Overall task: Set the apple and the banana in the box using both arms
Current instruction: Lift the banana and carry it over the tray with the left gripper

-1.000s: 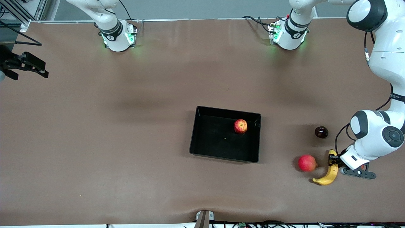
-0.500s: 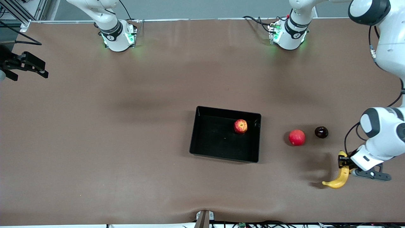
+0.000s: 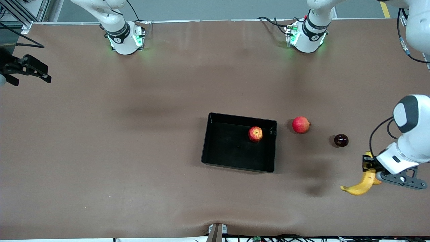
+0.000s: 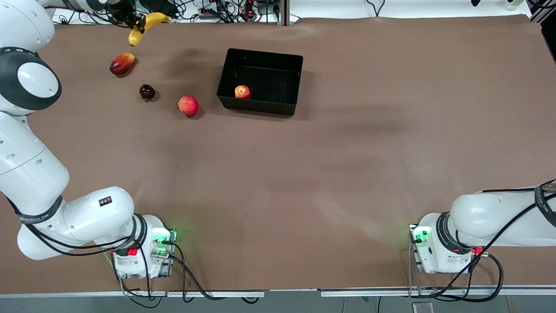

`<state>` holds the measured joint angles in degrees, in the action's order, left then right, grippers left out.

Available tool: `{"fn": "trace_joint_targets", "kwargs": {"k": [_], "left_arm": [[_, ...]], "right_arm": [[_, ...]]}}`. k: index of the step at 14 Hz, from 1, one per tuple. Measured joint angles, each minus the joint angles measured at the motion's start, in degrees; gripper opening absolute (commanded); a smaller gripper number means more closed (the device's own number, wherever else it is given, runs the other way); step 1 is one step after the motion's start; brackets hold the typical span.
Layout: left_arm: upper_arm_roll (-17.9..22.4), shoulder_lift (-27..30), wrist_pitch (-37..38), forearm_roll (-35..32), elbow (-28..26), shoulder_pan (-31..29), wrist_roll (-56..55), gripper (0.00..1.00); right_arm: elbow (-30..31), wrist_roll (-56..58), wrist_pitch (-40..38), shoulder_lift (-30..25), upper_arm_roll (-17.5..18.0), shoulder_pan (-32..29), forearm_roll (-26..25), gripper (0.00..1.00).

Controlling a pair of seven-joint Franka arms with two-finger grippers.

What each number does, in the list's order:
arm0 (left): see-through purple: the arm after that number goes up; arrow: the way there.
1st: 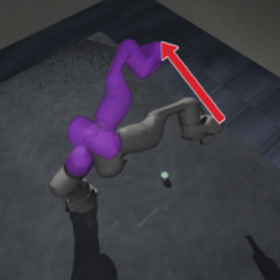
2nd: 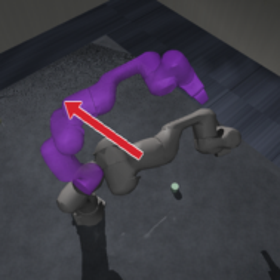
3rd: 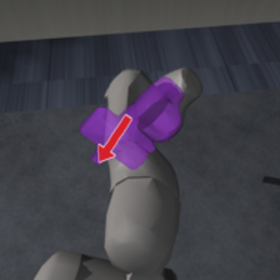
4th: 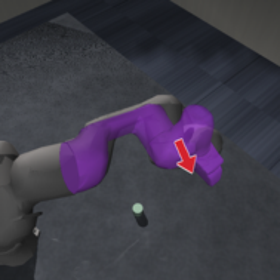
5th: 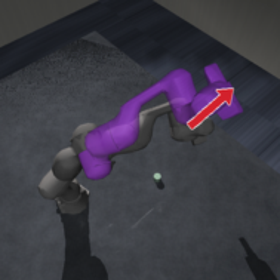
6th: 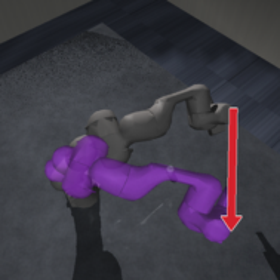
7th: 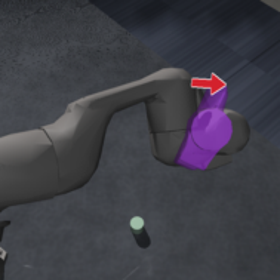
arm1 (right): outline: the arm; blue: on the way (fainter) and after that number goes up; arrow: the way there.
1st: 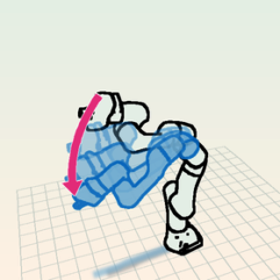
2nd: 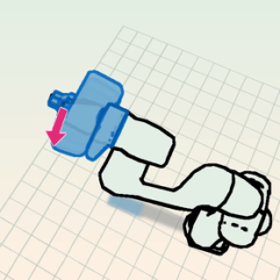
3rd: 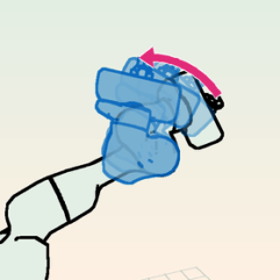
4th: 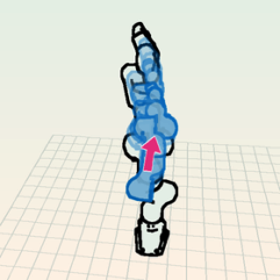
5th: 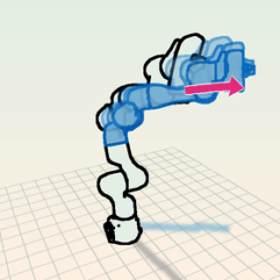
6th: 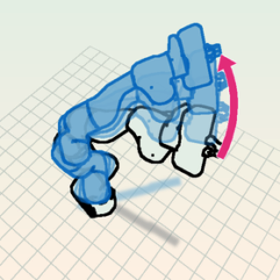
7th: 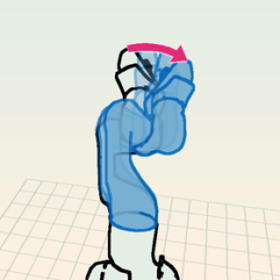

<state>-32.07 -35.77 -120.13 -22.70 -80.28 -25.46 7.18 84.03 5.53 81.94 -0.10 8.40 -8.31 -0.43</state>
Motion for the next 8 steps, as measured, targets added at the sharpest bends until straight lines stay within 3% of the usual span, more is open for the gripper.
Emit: {"fn": "trace_joint_targets", "kwargs": {"k": [4,8], "left_arm": [[-9.53,1.27,5.82,0.08,-0.48,1.07,-12.68,0.00],[-11.73,1.29,7.24,-0.16,-1.39,11.30,-32.38,0.00]], "right_arm": [[0.00,0.00,-0.01,0.00,-0.05,-0.01,0.00,1.00],[0.00,0.00,-0.01,0.00,-0.11,-0.05,0.00,1.00]]}}
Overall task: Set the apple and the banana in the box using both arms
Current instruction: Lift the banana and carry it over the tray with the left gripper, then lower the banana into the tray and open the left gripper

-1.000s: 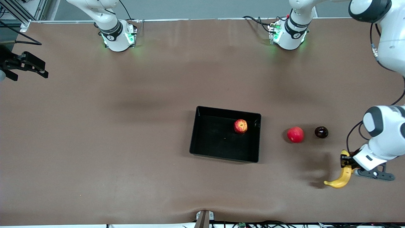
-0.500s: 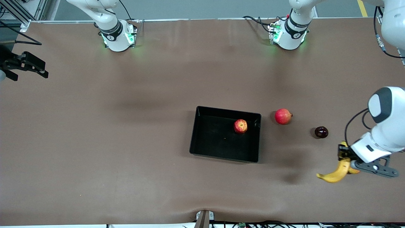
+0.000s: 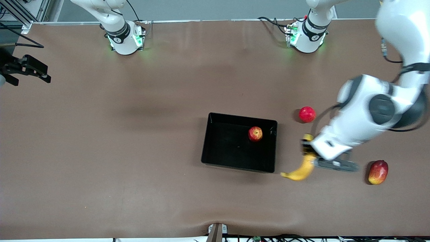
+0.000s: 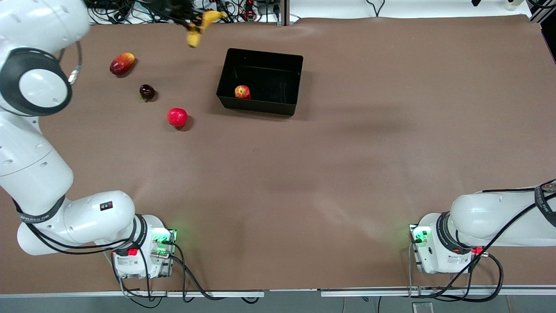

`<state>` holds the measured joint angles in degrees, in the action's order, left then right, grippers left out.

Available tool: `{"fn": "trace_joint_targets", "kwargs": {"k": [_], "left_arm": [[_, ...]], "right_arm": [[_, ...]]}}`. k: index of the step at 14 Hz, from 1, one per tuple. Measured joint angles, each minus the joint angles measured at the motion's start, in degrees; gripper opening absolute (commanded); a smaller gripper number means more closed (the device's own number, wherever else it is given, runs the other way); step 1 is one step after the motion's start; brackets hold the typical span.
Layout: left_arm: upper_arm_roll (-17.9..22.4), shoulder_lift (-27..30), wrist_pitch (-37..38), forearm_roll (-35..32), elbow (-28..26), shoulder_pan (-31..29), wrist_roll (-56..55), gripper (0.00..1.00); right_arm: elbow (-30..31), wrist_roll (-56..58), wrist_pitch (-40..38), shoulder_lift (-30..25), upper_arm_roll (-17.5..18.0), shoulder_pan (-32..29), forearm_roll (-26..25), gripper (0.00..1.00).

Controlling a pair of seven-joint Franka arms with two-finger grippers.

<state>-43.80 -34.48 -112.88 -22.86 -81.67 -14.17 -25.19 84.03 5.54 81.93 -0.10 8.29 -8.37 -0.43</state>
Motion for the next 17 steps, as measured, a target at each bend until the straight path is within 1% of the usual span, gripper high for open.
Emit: {"fn": "trace_joint_targets", "kwargs": {"k": [3,6,8,10,13,17], "left_arm": [[0.32,-1.01,0.08,-4.73,-1.02,10.11,-16.20,0.00],[0.82,-4.28,-0.03,-8.27,-1.26,17.76,-25.56,0.00],[1.43,-5.96,-0.07,-9.07,-1.26,20.45,-28.08,0.00],[2.91,-7.08,-0.36,-9.32,-1.26,22.16,-29.66,0.00],[5.42,-9.14,-4.13,-9.33,-1.27,24.39,-32.05,0.00],[10.81,-11.86,-8.10,-9.34,-1.20,29.17,-34.47,0.00]], "right_arm": [[0.00,0.00,0.00,0.00,-0.03,-0.01,0.00,1.00],[0.00,0.00,0.00,0.00,-0.11,-0.06,0.00,1.00],[0.00,0.00,0.00,0.00,-0.29,-0.17,0.00,1.00],[0.00,0.00,0.00,0.00,-0.47,-0.19,0.00,1.00],[0.00,0.00,0.00,0.00,-0.52,-0.19,0.00,1.00],[0.00,0.00,0.00,0.00,-0.53,-0.20,0.00,1.00]]}}
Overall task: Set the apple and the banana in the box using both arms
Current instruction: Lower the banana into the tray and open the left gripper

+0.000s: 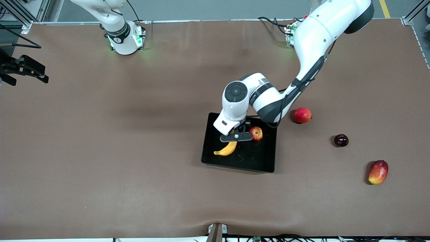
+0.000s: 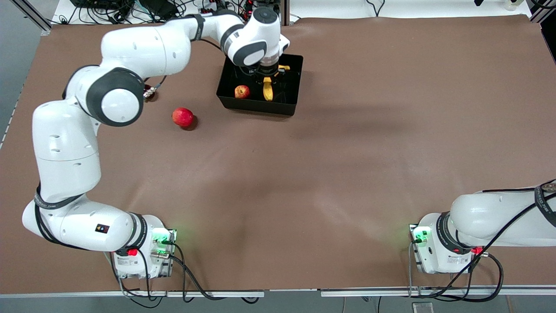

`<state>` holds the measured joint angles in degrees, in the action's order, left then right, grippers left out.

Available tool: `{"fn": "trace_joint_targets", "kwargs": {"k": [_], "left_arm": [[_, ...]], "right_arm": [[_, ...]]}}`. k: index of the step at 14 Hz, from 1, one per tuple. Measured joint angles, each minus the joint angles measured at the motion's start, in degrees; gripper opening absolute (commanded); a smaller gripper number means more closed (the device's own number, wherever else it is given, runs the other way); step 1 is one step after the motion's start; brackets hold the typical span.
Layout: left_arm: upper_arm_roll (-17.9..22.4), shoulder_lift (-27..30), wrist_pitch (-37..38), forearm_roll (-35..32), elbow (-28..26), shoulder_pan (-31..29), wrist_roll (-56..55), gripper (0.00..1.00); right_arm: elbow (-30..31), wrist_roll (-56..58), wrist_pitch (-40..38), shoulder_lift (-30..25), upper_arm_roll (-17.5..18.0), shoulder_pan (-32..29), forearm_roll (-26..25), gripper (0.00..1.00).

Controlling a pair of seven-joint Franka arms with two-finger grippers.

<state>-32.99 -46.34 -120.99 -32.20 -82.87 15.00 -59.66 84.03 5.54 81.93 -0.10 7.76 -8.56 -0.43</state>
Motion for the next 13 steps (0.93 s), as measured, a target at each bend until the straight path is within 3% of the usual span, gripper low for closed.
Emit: {"fn": "trace_joint_targets", "kwargs": {"k": [2,3,4,5,6,10,13], "left_arm": [[1.74,-0.97,-1.72,0.00,0.06,1.35,-0.05,0.01],[2.23,-1.45,-2.37,0.00,0.06,1.55,-0.05,0.15],[2.60,-1.97,-2.95,0.00,0.07,1.59,-0.05,0.37],[2.85,-2.52,-3.53,0.00,0.07,1.58,-0.05,0.72],[3.05,-2.97,-3.97,0.00,0.08,1.58,-0.05,1.00],[3.38,-3.19,-4.73,-0.14,0.87,1.56,-0.04,1.00],[3.53,0.29,-3.82,-0.24,2.90,0.18,-0.04,1.00]], "right_arm": [[0.00,0.00,0.00,0.00,0.00,0.00,0.00,1.00],[0.00,0.00,0.00,0.00,0.00,0.00,0.00,1.00],[0.00,0.00,0.00,0.00,-0.01,0.00,0.00,1.00],[0.00,0.00,0.00,0.00,-0.03,0.00,0.00,1.00],[0.00,0.00,0.00,0.00,-0.04,-0.01,0.00,1.00],[0.00,0.00,0.01,0.00,-0.09,-0.08,0.00,1.00],[0.02,0.00,0.04,0.00,-0.15,-0.31,0.00,1.00]]}}
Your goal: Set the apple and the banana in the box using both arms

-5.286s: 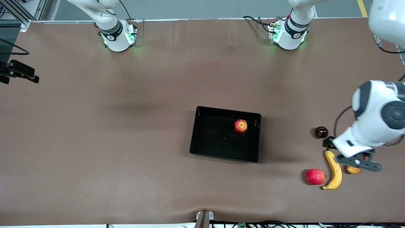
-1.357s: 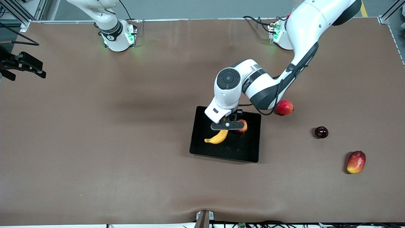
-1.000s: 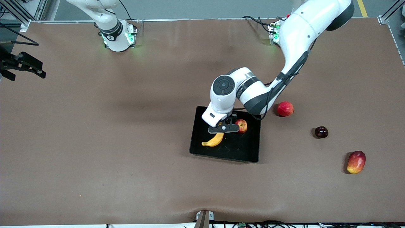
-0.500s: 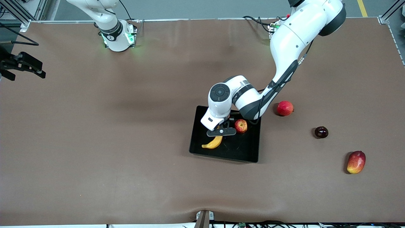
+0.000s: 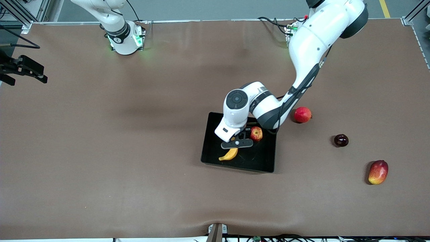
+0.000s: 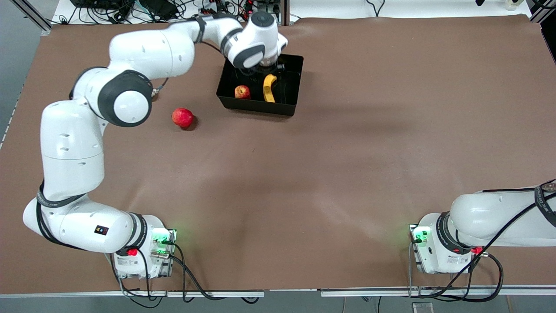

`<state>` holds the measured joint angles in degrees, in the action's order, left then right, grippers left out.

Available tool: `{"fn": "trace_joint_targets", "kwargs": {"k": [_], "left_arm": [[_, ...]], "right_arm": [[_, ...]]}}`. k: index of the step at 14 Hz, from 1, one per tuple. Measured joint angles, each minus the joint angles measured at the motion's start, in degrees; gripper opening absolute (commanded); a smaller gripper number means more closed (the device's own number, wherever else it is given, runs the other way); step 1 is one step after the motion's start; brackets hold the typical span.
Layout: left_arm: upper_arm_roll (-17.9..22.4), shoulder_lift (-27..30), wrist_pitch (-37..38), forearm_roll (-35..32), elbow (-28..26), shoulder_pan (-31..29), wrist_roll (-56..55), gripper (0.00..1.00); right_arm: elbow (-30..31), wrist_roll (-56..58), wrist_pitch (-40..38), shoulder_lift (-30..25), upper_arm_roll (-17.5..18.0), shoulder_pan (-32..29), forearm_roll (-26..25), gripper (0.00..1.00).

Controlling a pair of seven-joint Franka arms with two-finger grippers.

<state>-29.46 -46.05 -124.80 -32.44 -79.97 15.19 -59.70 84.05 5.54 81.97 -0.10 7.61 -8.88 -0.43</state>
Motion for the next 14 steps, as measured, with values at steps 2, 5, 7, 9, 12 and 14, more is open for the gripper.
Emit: {"fn": "trace_joint_targets", "kwargs": {"k": [2,5,7,9,12,14], "left_arm": [[-0.10,5.11,3.06,0.00,0.62,-3.12,1.61,1.00],[-0.14,12.62,8.71,0.07,0.44,-8.44,6.70,1.00],[-0.14,15.76,12.11,0.13,0.28,-11.89,10.41,1.00],[-0.12,18.08,16.03,1.16,0.26,-15.62,17.55,1.00],[-0.08,21.67,17.69,8.52,0.29,-23.44,30.29,1.00],[-0.11,23.98,20.23,12.23,0.29,-28.44,36.56,1.00]], "right_arm": [[0.01,0.00,0.02,0.00,0.00,-0.02,0.00,1.00],[0.02,0.00,0.04,0.00,-0.01,-0.13,0.01,1.00],[0.03,0.00,0.04,0.00,-0.03,-0.29,0.11,1.00],[0.04,0.00,0.04,0.00,-0.04,-0.47,0.18,1.00],[0.15,0.00,0.04,0.01,-0.05,-0.56,0.33,1.00],[0.23,0.00,0.04,0.01,-0.06,-0.64,0.36,1.00]]}}
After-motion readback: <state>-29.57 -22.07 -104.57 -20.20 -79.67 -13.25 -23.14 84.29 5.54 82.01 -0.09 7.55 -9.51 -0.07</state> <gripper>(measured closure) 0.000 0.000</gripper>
